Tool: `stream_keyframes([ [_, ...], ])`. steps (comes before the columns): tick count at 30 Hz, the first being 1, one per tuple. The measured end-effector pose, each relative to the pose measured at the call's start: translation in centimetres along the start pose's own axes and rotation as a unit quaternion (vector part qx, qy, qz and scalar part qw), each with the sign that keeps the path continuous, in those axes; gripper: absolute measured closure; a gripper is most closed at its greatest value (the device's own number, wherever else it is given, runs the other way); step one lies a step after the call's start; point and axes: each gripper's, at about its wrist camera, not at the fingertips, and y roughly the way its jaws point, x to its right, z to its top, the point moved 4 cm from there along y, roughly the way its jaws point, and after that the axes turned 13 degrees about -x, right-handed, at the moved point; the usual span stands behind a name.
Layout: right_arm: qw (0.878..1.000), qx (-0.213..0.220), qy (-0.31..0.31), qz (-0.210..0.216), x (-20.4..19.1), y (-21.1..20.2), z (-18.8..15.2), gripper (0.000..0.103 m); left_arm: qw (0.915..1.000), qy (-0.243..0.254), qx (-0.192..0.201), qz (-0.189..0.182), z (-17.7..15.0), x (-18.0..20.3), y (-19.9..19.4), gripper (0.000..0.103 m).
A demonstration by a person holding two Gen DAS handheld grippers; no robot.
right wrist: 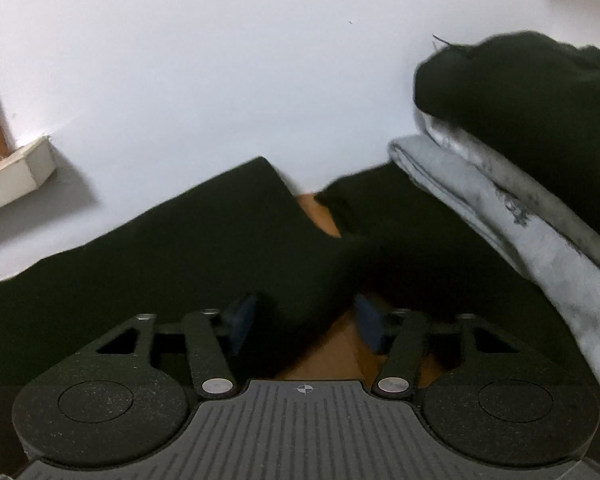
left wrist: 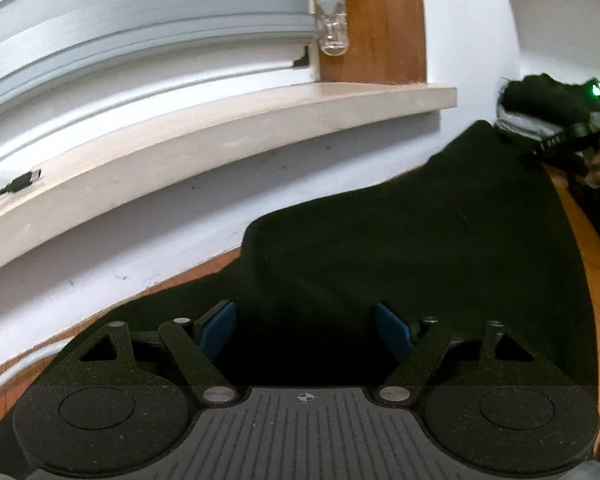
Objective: Fold clothes
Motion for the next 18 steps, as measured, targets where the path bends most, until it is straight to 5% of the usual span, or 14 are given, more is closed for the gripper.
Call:
stream_keyframes([
  [1,1.0,0.006,-0.003,-0.003,0.3,-0.6,-0.2,0.099,1.0,-0.005,-0.002,-0.001,0.1,-0.2,0.1,0.023],
  [6,0.997,0.072,0.03,-0.021,3.4,-6.9,-0.8,0.099,0.9999,-0.011,0.001,-0.004,0.2,-0.5,0.0,0.023],
  [9,0.998,-0.014,0.0,-0.058,4.1,-4.6,-2.1,0.085,1.0,0.001,0.002,-0.005,0.2,-0.1,-0.1,0.022],
  [12,0.996,0.01,-0.018,-0.088,4.3,-5.3,-2.5,0.058,1.0,0.007,0.002,-0.002,0.3,0.2,-0.3,0.022],
  [14,0.996,0.028,-0.028,-0.083,3.7,-5.9,-2.3,0.056,0.9999,0.01,0.003,0.0,0.3,0.4,-0.5,0.022],
  [18,0.995,0.04,-0.09,-0.005,-0.2,-5.4,-1.6,0.057,0.9998,0.012,0.009,-0.009,1.2,1.1,-0.9,0.02],
])
